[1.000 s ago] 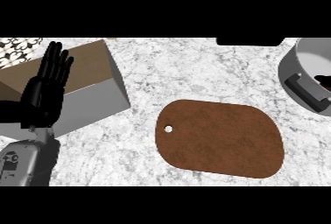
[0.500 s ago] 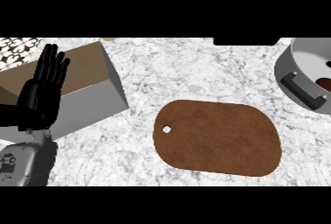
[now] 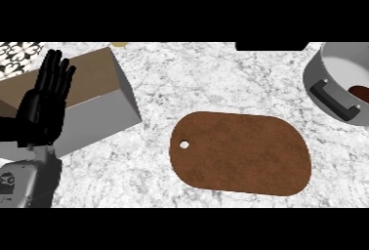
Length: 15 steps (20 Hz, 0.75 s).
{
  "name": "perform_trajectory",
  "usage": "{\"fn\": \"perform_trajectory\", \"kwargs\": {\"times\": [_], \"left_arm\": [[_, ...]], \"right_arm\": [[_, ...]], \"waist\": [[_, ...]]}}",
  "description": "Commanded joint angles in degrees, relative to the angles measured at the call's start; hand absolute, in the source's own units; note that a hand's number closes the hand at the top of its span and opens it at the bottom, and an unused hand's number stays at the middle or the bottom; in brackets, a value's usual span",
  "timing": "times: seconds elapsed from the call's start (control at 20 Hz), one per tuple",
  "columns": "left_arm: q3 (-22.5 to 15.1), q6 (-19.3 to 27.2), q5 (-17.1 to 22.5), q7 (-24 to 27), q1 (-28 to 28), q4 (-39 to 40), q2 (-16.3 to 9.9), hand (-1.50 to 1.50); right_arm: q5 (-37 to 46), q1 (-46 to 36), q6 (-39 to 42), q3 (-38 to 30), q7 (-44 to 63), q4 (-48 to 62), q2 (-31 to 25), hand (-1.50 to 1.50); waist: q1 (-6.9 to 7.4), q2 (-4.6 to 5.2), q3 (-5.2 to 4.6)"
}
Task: Pick the cupcake from the cutting board and place it in the pot
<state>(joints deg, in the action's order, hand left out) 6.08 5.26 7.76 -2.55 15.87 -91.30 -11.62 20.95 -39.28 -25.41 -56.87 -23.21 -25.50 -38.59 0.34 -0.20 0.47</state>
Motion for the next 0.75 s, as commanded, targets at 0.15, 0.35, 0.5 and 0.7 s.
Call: {"fn": "perform_trajectory", "kwargs": {"times": [0.15,0.35,0.5,0.7], "left_arm": [[0.34,0.79,-0.57,-0.75,0.80,1.94,0.71,0.00],[-0.48,-0.18,-1.29,0.68,-0.95,2.59,1.12,0.00],[2.72,-0.99,0.94,-1.92,1.69,1.99,-1.42,0.00],[1.02,0.44,-0.48,-3.39,1.69,1.28,0.01,0.00]], "right_arm": [[-7.41,8.27,4.99,-2.65,-6.32,-0.52,-3.18,-1.50],[-10.96,13.68,8.87,-4.60,-9.03,-0.15,-4.57,-1.50],[-12.34,14.97,11.99,-3.96,-6.71,0.35,-8.78,-1.50],[-16.17,21.66,13.84,-5.50,-10.84,-1.78,-5.28,-1.50]], "waist": [[-0.24,0.38,-0.39],[-0.39,0.32,-0.40],[-0.31,0.32,-0.40],[-0.76,0.16,-0.44]]}}
